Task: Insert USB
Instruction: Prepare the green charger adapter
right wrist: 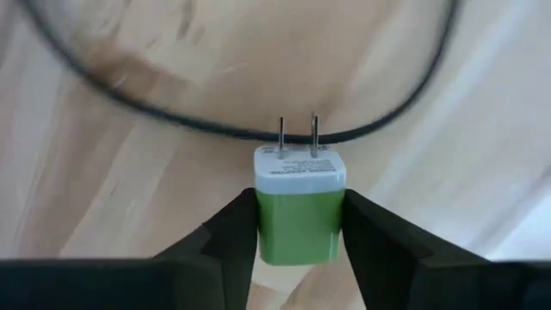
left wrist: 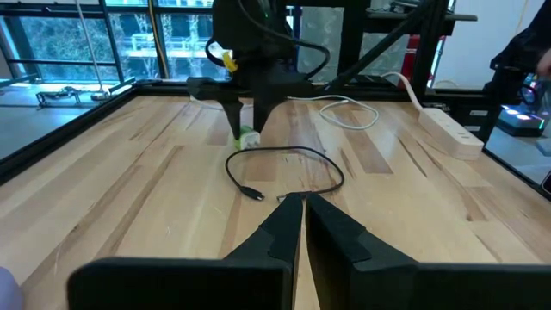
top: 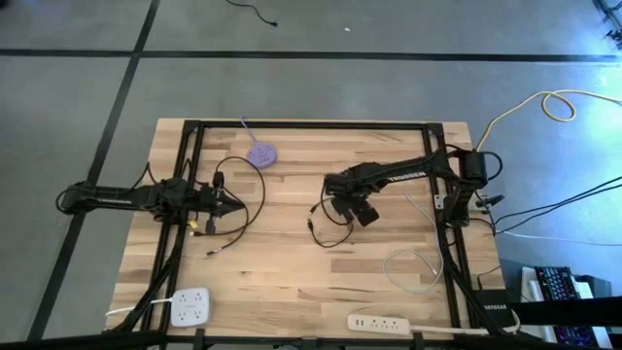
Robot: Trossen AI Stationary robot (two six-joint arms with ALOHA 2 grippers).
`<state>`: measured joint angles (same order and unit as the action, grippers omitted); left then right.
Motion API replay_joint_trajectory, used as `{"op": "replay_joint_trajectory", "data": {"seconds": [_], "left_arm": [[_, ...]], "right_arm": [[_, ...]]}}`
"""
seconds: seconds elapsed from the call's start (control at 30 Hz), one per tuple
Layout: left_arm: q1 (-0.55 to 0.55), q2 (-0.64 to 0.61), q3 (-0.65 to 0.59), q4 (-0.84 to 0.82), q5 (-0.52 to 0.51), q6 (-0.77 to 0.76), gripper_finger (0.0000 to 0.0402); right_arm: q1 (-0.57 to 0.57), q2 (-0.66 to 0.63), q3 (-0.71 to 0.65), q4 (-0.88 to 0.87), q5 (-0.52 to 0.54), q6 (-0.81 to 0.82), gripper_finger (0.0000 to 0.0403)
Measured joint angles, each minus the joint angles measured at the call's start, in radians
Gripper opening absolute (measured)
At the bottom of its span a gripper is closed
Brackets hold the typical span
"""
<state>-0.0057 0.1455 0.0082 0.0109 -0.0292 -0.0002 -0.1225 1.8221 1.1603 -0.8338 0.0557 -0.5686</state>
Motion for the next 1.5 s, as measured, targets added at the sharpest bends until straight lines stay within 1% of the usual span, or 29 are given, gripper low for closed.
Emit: {"op": "replay_joint_trajectory", "data": {"seconds": [0.13,0.27,0.37,0.43,0.57,0.67,0.8,1.07,1.3,1.5], "left_arm": [[0.0,0.0,0.0,0.0,0.0,0.0,0.0005],[0.0,0.0,0.0,0.0,0.0,0.0,0.0005],[0.0,0.0,0.0,0.0,0.0,0.0,0.0005],[0.0,0.0,0.0,0.0,0.0,0.0,0.0005],[0.0,0.0,0.0,0.0,0.0,0.0,0.0005],[0.0,0.0,0.0,0.0,0.0,0.0,0.0005],[0.0,0.0,0.0,0.0,0.0,0.0,0.0005],[0.0,0.0,0.0,0.0,0.0,0.0,0.0005],[0.0,0.0,0.0,0.0,0.0,0.0,0.0005],[0.0,0.0,0.0,0.0,0.0,0.0,0.0005]], "right_arm": [[-0.087,0.0,0.017,0.024,0.002,0.159,0.0124],[-0.194,0.0,0.041,0.064,-0.024,0.387,0.0133],[-0.248,0.0,0.052,0.1,-0.045,0.525,0.0138],[-0.269,0.0,0.052,0.115,-0.057,0.57,0.0138],[-0.294,0.0,0.052,0.107,-0.116,0.609,0.0139],[-0.311,0.0,0.052,0.097,-0.149,0.762,0.014],[-0.32,0.0,0.052,0.095,-0.105,0.918,0.014],[-0.317,0.0,0.052,0.04,0.005,0.935,0.014],[-0.316,0.0,0.052,0.036,0.012,0.931,0.014],[-0.316,0.0,0.052,0.039,-0.003,0.921,0.0141]]}}
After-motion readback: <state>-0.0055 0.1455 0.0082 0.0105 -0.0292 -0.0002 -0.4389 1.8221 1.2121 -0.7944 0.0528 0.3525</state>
